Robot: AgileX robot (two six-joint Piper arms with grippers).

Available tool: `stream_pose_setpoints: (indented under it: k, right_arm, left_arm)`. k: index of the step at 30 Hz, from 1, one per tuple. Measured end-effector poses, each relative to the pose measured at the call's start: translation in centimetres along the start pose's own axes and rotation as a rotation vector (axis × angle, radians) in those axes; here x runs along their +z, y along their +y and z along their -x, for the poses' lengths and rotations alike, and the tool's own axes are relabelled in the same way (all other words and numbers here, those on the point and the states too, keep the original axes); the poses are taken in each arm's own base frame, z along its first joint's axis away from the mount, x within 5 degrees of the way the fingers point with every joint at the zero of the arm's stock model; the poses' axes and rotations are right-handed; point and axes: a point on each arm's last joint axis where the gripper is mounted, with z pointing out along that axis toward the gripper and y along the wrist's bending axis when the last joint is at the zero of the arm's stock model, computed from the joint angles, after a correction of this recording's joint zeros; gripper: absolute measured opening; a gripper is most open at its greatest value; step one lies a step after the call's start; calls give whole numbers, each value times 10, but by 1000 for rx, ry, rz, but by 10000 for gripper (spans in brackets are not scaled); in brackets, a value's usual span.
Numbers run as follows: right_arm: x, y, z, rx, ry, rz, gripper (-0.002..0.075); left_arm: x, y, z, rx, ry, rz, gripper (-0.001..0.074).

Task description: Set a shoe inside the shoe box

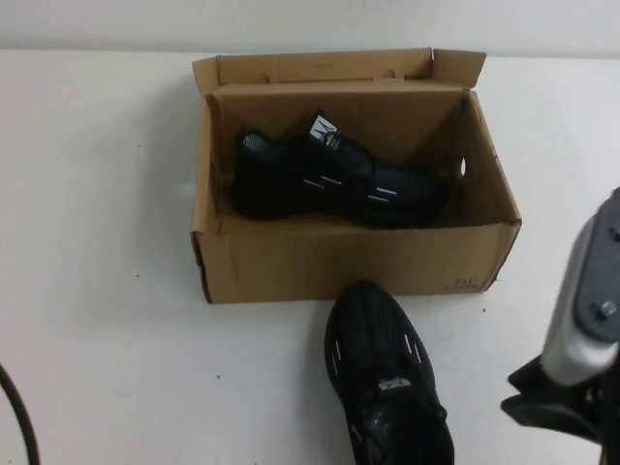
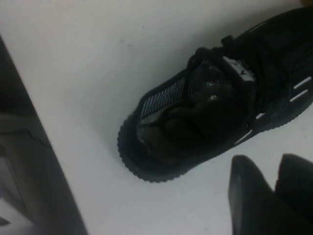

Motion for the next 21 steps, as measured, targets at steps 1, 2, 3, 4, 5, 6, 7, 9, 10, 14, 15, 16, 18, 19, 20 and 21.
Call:
stream_pose_setpoints:
  k: [1,2,3,4,5,6,7,9,10,14,15,16,18,19,20,21]
  right_arm:
    - [5,2,2,-41,20,-2,114]
    - [11,4,4,-93,40,-12,117]
    - [16,5,7,-147,54,-28,120]
    - [21,7,9,-201,64,-46,121]
    - [26,9,12,-252,70,-66,122]
    - [31,10,15,-298,70,-85,122]
    - [36,10,18,-328,72,-96,122]
    - [47,12,25,-384,67,-110,125]
    - [51,13,28,-399,65,-111,129]
    - [74,15,34,-434,117,-86,174]
    - [79,14,35,-429,128,-77,182]
    - [83,14,35,-425,135,-71,186]
    - [88,13,38,-422,144,-66,192]
    - [89,13,39,-420,143,-65,193]
    - [88,13,41,-421,138,-67,194]
    - [88,13,42,-420,133,-67,194]
  left_arm:
    - [0,0,0,6,5,-2,-3]
    - [0,0,-1,18,13,-4,-3]
    - [0,0,-2,33,19,-5,-3]
    - [0,0,-3,47,28,-4,-3]
    - [0,0,-4,63,42,-4,-3]
    - [0,0,-5,78,58,-2,-3]
    - [0,0,-7,85,74,0,-3]
    - [-1,1,-10,100,108,3,-3]
    - [-1,1,-11,102,121,4,-3]
    - [-1,1,-13,109,144,7,-3]
    - [-1,2,-13,112,144,9,-3]
    - [-1,2,-13,113,144,11,-3]
    - [-1,2,-13,114,144,12,-3]
    - [-1,2,-13,114,144,12,-3]
    - [-1,2,-14,111,150,9,-3]
    - [-1,2,-14,109,156,8,-3]
